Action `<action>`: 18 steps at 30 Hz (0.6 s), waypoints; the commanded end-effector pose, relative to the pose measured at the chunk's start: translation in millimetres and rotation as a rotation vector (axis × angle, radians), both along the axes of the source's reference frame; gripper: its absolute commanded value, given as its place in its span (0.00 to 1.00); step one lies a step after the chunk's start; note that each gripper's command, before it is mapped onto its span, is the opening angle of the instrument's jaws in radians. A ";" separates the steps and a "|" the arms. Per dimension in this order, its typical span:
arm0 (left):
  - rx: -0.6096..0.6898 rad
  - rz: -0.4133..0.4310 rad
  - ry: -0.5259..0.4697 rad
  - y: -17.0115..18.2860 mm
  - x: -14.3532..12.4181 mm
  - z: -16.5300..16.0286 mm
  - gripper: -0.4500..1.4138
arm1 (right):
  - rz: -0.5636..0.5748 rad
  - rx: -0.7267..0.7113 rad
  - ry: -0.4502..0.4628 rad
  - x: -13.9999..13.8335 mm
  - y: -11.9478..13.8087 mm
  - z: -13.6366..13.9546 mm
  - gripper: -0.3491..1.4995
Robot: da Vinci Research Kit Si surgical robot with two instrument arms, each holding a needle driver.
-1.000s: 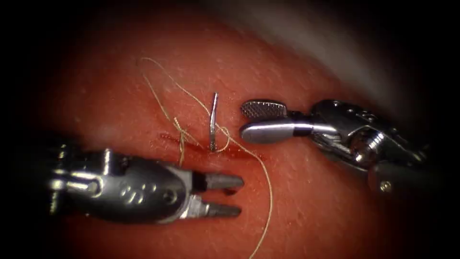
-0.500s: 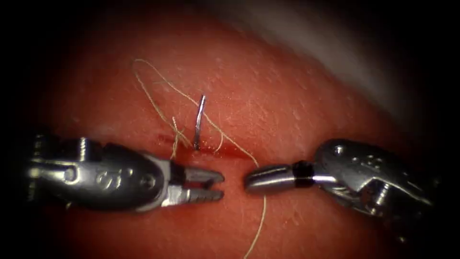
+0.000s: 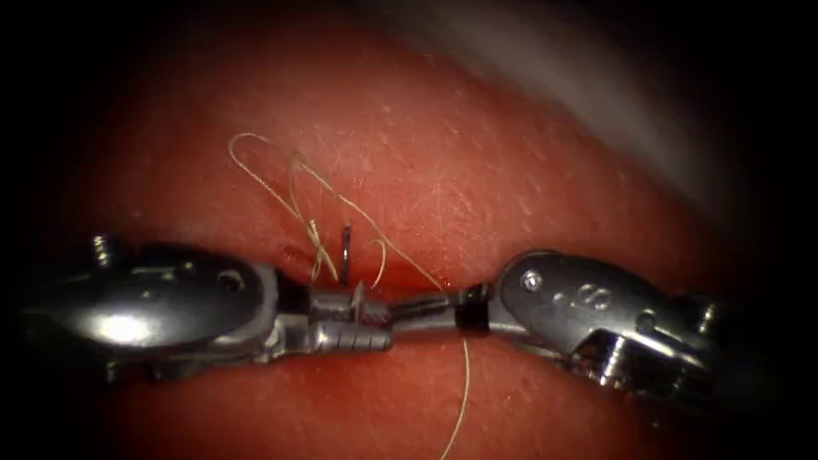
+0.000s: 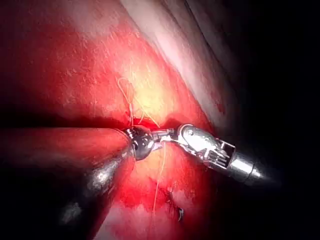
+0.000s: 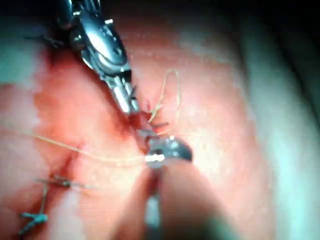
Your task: Wound Closure
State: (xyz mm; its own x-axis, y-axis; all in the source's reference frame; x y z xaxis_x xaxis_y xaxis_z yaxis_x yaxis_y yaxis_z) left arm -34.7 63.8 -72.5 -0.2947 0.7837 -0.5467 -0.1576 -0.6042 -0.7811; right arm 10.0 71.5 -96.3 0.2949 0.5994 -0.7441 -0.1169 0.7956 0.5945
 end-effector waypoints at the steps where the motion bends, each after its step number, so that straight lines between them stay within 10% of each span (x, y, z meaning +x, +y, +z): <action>1: 0.014 -0.009 -0.009 -0.4 -0.3 0.4 0.05 | -0.008 -0.001 -0.013 0.7 -0.2 1.0 0.00; 18: 0.240 -0.033 -0.099 -0.3 -0.5 -5.4 0.05 | -0.029 -0.016 -0.052 1.4 -1.0 1.3 0.00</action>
